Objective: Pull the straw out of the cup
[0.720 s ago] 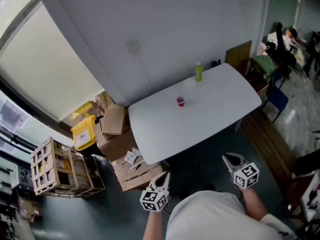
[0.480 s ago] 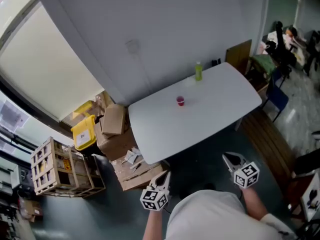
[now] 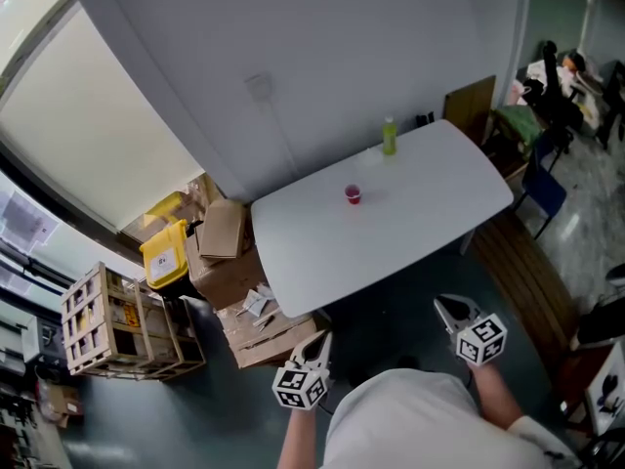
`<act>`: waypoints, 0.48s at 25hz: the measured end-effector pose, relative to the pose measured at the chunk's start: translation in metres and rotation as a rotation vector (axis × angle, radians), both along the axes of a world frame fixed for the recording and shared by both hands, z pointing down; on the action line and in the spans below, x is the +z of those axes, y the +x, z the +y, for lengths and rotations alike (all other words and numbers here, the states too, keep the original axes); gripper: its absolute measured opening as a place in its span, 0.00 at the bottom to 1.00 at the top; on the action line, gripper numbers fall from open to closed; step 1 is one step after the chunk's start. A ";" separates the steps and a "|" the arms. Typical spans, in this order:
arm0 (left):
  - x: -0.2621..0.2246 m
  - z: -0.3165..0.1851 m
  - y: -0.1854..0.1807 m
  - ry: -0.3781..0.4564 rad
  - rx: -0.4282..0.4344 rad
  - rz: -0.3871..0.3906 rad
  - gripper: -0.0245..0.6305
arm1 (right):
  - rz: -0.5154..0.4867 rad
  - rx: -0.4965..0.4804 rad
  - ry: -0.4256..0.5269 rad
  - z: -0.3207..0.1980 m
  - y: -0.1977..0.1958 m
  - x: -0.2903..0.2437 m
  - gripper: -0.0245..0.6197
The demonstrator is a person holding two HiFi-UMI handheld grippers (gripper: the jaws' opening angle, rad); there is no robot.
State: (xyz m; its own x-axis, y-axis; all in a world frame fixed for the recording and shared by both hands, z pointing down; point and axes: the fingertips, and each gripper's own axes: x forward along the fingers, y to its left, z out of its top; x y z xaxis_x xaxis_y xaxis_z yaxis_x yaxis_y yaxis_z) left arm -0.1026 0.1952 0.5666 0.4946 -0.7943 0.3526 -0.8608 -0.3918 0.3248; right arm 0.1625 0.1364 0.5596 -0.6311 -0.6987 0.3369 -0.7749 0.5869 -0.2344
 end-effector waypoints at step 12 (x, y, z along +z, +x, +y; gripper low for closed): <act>0.001 0.003 0.035 -0.006 -0.041 0.003 0.04 | 0.013 -0.042 -0.021 -0.002 0.033 0.002 0.10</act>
